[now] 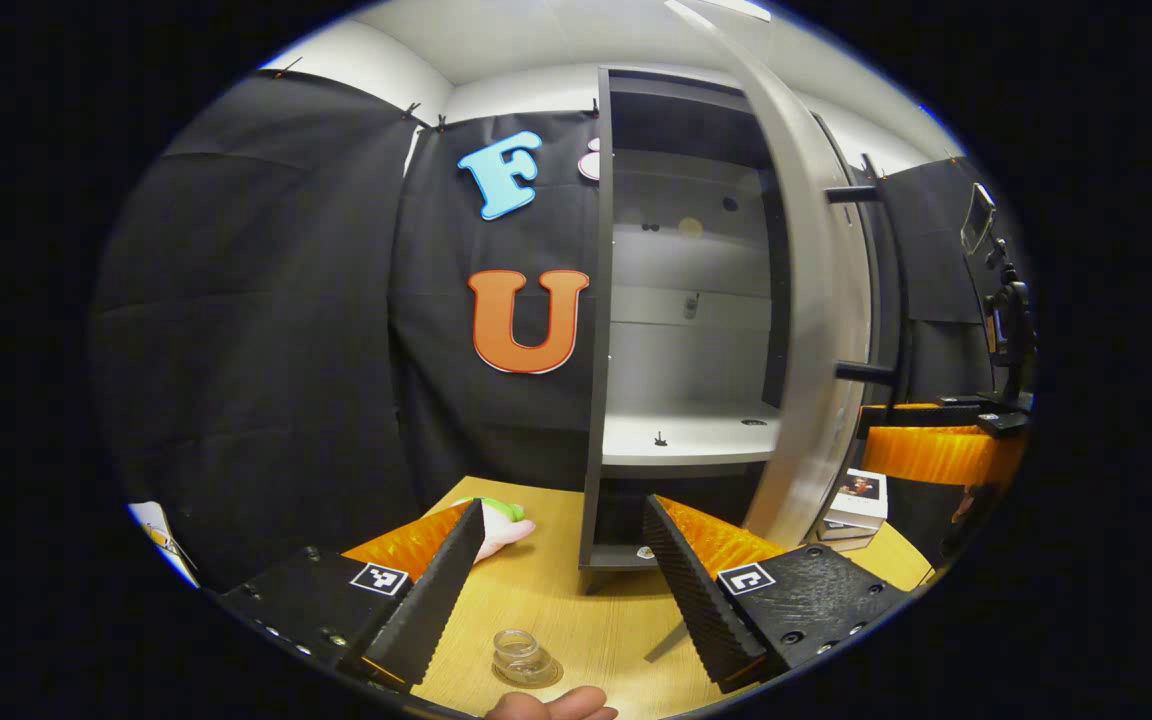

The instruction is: Open the cabinet door with the right hand, grasp the bottle in the cabinet with the left hand and place it on the coaster, then close the cabinet door with the right hand.

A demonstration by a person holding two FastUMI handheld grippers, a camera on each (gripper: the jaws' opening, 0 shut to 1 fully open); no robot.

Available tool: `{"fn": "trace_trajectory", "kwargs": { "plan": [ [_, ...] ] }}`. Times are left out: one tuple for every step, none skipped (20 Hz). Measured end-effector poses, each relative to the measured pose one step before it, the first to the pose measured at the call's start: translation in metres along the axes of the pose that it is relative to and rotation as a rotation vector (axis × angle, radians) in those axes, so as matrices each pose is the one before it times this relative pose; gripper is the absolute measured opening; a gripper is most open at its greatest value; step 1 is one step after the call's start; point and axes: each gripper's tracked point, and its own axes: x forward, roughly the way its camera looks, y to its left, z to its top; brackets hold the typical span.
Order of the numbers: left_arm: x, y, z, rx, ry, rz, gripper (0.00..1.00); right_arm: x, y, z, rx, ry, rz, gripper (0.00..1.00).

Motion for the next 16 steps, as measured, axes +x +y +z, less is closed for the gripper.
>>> {"fn": "trace_trajectory", "kwargs": {
  "plan": [
    [0.00068, -0.00199, 0.00188, 0.00089, -0.00085, 0.00640, 0.96, 0.00090, -0.00665, 0.00456, 0.00542, -0.01562, -0.01538, 0.95],
    [-0.00024, -0.00168, 0.00449, 0.00304, -0.00373, 0.00327, 0.96, 0.00074, -0.01004, 0.00451, 0.00105, -0.01738, -0.03940, 0.91],
    [-0.00196, -0.00365, 0.00313, 0.00122, -0.00919, -0.00545, 0.96, -0.00133, -0.00979, 0.00325, -0.00553, -0.01652, -0.04947, 0.95],
    [-0.00134, -0.00563, 0.00474, 0.00230, -0.01187, -0.01068, 0.96, -0.00309, -0.01240, 0.00291, -0.01496, -0.01563, -0.06322, 0.95],
    [-0.00319, -0.00939, 0.00374, 0.00414, -0.00912, -0.01688, 0.96, -0.00386, -0.01264, 0.00383, -0.01927, -0.01571, -0.07347, 0.92],
    [-0.00013, -0.01261, 0.00063, 0.00562, -0.00530, -0.01898, 0.96, -0.00712, -0.01092, 0.00259, -0.01629, -0.00878, -0.07202, 0.94],
    [0.00388, -0.01586, 0.00104, 0.00735, -0.00451, -0.02246, 0.96, -0.00788, -0.01192, 0.00088, -0.01340, -0.00490, -0.07746, 0.94],
    [0.00302, -0.01296, 0.00290, 0.00944, -0.00719, -0.02177, 0.96, -0.00820, -0.01377, 0.00016, -0.01240, -0.00854, -0.08149, 1.00],
    [0.00455, -0.00891, 0.00466, 0.00885, -0.01467, -0.01494, 0.96, -0.00769, -0.01282, 0.00077, -0.01083, -0.00468, -0.08119, 0.97],
    [0.00414, -0.01107, 0.00314, 0.00266, -0.00838, -0.01949, 0.96, -0.00780, -0.01212, -0.00054, -0.00237, 0.00135, -0.06811, 0.97],
    [0.00273, -0.01389, 0.00102, -0.00411, 0.00137, -0.02397, 0.96, -0.00619, -0.00654, 0.00030, 0.00641, 0.00534, -0.03073, 0.97],
    [0.00261, -0.01087, 0.00045, -0.00520, 0.00686, -0.01079, 0.96, -0.00648, -0.00659, -0.00233, 0.00990, 0.01075, -0.01655, 0.95],
    [0.00108, -0.00952, 0.00175, -0.01351, -0.00076, -0.01587, 0.96, -0.00459, -0.00662, -0.00309, 0.01729, 0.01420, -0.02757, 0.95],
    [0.00132, -0.01163, 0.00528, -0.01680, -0.00898, -0.02375, 0.96, -0.00612, -0.00806, -0.00446, 0.01943, 0.01436, -0.02414, 0.98],
    [0.00228, -0.00652, 0.00616, -0.00606, -0.01562, -0.00883, 0.96, -0.00644, -0.00239, -0.00265, 0.02394, 0.00523, -0.00188, 0.98],
    [0.00099, -0.00183, 0.00658, 0.00528, -0.01766, 0.00215, 0.96, -0.00637, -0.00033, -0.00196, 0.01771, -0.00003, 0.00744, 0.98]
  ]
}}
